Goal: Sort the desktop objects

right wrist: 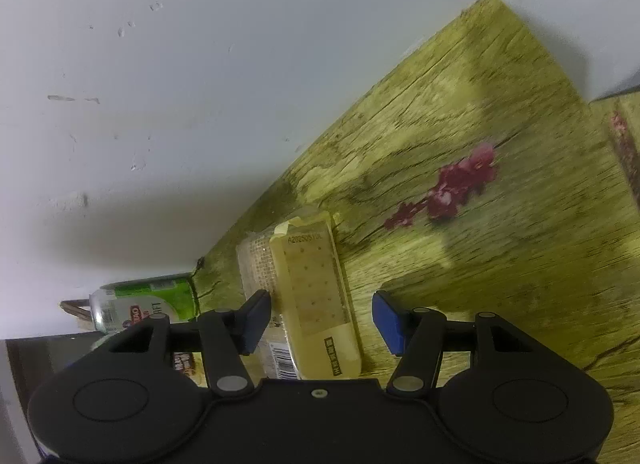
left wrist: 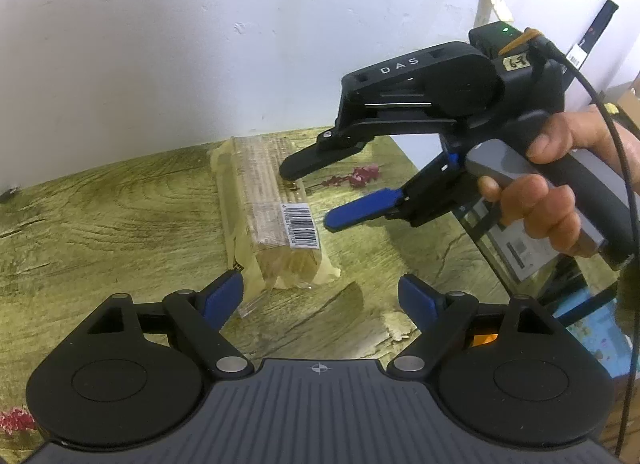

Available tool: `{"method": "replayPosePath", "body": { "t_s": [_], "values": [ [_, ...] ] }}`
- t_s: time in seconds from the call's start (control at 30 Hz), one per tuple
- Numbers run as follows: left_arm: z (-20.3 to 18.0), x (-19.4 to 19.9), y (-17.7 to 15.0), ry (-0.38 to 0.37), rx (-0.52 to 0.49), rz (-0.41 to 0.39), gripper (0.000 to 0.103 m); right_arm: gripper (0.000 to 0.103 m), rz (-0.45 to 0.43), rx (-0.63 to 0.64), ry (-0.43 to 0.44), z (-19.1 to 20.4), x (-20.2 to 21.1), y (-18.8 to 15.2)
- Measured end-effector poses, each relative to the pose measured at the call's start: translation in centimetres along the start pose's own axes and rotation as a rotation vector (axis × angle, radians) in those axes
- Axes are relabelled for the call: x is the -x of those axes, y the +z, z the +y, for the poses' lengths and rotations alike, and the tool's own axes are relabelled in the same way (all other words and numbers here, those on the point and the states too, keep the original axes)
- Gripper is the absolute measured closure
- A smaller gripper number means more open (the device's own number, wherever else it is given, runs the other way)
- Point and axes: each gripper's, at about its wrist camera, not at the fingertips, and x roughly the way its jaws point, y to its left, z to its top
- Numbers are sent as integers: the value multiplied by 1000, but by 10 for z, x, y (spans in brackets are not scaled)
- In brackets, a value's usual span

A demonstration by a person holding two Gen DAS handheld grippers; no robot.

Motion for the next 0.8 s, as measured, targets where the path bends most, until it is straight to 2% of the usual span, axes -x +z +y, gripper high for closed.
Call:
{"method": "replayPosePath", "body": {
  "t_s": [0.13,0.2,0.27,0.37,0.5,0.53,0.57,0.63,0.7,0.8],
  "values": [
    [-2,-3,2,1,-13,4,17,45,-20,66,-59,13,4,-1],
    [-5,-4,2,3,-26,4,17,39,-29,144,-111,31,4,-2],
    [-7,-5,2,7,-38,3,17,26,-32,235,-169,53,1,-4],
    [-9,-7,2,8,-49,4,17,20,-5,357,-287,83,-14,-4],
    [-12,-6,1,9,-58,5,17,21,65,439,-430,106,-42,-7],
    [-13,-5,1,9,-59,5,17,24,84,450,-457,110,-50,-8],
    [-13,-4,1,8,-59,5,17,31,93,458,-479,112,-54,-9],
    [-13,-2,1,7,-59,3,17,44,93,460,-490,111,-54,-11],
    [-11,1,0,8,-57,-2,17,47,89,453,-485,111,-51,-13],
    [-9,9,0,20,-50,-23,16,48,78,400,-405,103,-41,-9]
  ]
}}
